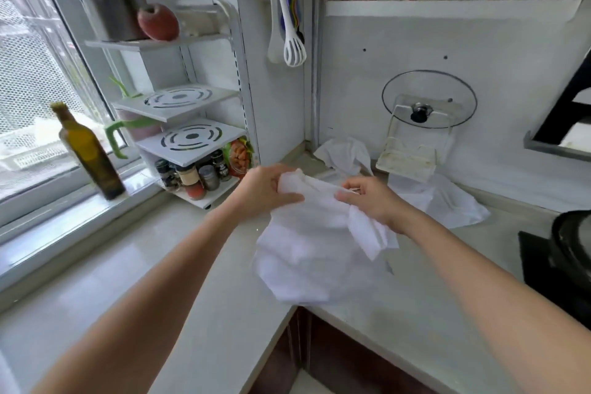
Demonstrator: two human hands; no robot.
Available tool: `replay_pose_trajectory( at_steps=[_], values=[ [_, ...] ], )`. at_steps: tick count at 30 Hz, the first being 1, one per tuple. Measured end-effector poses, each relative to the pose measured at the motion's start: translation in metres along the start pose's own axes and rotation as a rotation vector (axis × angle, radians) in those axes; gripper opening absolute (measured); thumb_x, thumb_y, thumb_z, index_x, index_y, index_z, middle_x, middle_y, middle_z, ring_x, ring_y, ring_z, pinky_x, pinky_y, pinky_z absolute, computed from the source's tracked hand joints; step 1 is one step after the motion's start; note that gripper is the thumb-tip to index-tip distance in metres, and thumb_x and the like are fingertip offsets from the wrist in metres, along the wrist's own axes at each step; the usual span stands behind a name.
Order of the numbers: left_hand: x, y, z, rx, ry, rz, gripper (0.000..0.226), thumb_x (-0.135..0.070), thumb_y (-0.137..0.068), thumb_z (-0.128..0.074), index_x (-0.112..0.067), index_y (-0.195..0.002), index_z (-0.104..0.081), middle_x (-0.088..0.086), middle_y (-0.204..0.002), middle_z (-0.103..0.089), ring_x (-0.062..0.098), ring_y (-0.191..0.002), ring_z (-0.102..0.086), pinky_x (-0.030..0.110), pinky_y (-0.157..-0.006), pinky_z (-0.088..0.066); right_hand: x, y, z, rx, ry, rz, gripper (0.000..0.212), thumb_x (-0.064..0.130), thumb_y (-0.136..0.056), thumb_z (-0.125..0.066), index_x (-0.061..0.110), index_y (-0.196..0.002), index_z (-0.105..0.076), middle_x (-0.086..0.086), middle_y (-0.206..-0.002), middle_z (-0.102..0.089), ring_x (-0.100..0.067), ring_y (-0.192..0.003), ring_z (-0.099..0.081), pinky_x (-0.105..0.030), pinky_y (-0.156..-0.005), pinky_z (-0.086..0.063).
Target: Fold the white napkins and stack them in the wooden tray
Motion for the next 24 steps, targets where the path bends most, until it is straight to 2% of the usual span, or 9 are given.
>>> replay_pose_trajectory(
  at_steps=[2, 4, 7, 9, 13, 15, 18, 21, 24],
  values=[
    [0.002, 0.014, -0.001, 0.040, -0.136, -0.092, 0.027, -0.035, -0.076, -0.079, -0.019, -0.096, -0.069, -0.010, -0.073, -0.061, 0.002, -0.062, -0.055, 0.019, -0.060, -0.045, 0.002, 0.010, -0.009, 0.099, 0.067, -0.053, 0.034, 0.043, -0.079, -0.073, 0.015, -0.098, -0.069, -0.010, -0.089, -0.069, -0.022, -0.075, -0.062, -0.031, -0.066, -0.043],
    [-0.003, 0.023, -0.002, 0.020, -0.079, -0.131, 0.028, -0.033, -0.083, -0.072, -0.008, -0.075, -0.064, 0.004, -0.063, -0.059, 0.010, -0.050, -0.051, 0.026, -0.051, -0.042, 0.005, 0.018, -0.017, 0.164, 0.259, -0.073, 0.036, 0.047, -0.071, -0.076, 0.024, -0.097, -0.070, 0.000, -0.092, -0.072, -0.014, -0.083, -0.067, -0.028, -0.071, -0.049],
    [-0.015, 0.032, 0.001, 0.047, 0.062, -0.092, 0.038, -0.030, -0.091, -0.064, 0.005, -0.075, -0.064, 0.017, -0.063, -0.055, 0.010, -0.040, -0.048, 0.023, -0.045, -0.040, 0.002, 0.023, -0.021, 0.134, 0.557, -0.006, 0.011, 0.024, -0.075, -0.069, 0.020, -0.076, -0.059, 0.003, -0.075, -0.061, -0.016, -0.071, -0.057, -0.034, -0.065, -0.042],
    [-0.018, 0.034, 0.002, 0.067, 0.157, -0.021, 0.044, -0.031, -0.091, -0.064, 0.010, -0.075, -0.060, 0.012, -0.057, -0.045, 0.009, -0.037, -0.041, 0.021, -0.044, -0.036, -0.005, 0.028, -0.019, 0.079, 0.661, -0.021, 0.024, 0.011, -0.073, -0.061, 0.022, -0.064, -0.041, 0.005, -0.065, -0.047, -0.014, -0.062, -0.044, -0.033, -0.060, -0.032],
    [-0.027, 0.037, 0.001, 0.177, 0.384, 0.150, 0.037, -0.037, -0.088, -0.066, -0.003, -0.076, -0.072, 0.007, -0.058, -0.054, 0.018, -0.051, -0.047, 0.020, -0.047, -0.037, -0.021, 0.041, -0.005, -0.101, 0.644, -0.047, 0.028, 0.003, -0.078, -0.053, 0.015, -0.061, -0.034, 0.000, -0.060, -0.038, -0.019, -0.060, -0.035, -0.031, -0.056, -0.024],
    [-0.032, 0.037, 0.000, 0.194, 0.537, 0.216, 0.027, -0.038, -0.088, -0.065, -0.016, -0.079, -0.076, 0.003, -0.068, -0.068, 0.019, -0.059, -0.061, 0.024, -0.057, -0.048, -0.030, 0.047, 0.005, -0.148, 0.577, -0.048, 0.020, 0.000, -0.079, -0.052, 0.003, -0.062, -0.041, -0.005, -0.061, -0.038, -0.018, -0.061, -0.033, -0.030, -0.056, -0.023],
    [-0.030, 0.033, -0.005, 0.155, 0.710, 0.289, 0.030, -0.040, -0.088, -0.065, -0.012, -0.096, -0.075, 0.009, -0.087, -0.074, 0.022, -0.078, -0.069, 0.031, -0.072, -0.056, -0.037, 0.056, 0.016, -0.204, 0.459, -0.024, 0.012, -0.006, -0.074, -0.044, -0.001, -0.064, -0.040, -0.007, -0.064, -0.035, -0.017, -0.061, -0.029, -0.030, -0.057, -0.020],
    [-0.023, 0.030, -0.017, 0.105, 0.542, 0.378, 0.028, -0.043, -0.089, -0.063, -0.017, -0.095, -0.073, 0.002, -0.086, -0.072, 0.019, -0.074, -0.062, 0.024, -0.070, -0.051, -0.037, 0.063, 0.023, -0.277, 0.403, -0.009, 0.016, 0.001, -0.078, -0.048, 0.009, -0.065, -0.043, -0.005, -0.063, -0.041, -0.015, -0.059, -0.033, -0.031, -0.056, -0.022],
    [-0.008, 0.031, -0.035, 0.120, 0.347, 0.511, 0.023, -0.039, -0.092, -0.061, -0.017, -0.092, -0.068, 0.002, -0.076, -0.054, 0.019, -0.062, -0.042, 0.023, -0.057, -0.035, -0.037, 0.070, 0.027, -0.131, 0.394, -0.020, 0.016, 0.016, -0.081, -0.057, 0.010, -0.068, -0.050, 0.002, -0.063, -0.047, -0.011, -0.059, -0.038, -0.030, -0.058, -0.029]
  ],
)
Point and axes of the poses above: each hand's wrist, its own y-axis away from the middle knuckle, its own z-axis out of the back of the hand, x = y × z, the point moved 2 cm from there along -y, towards the middle knuckle
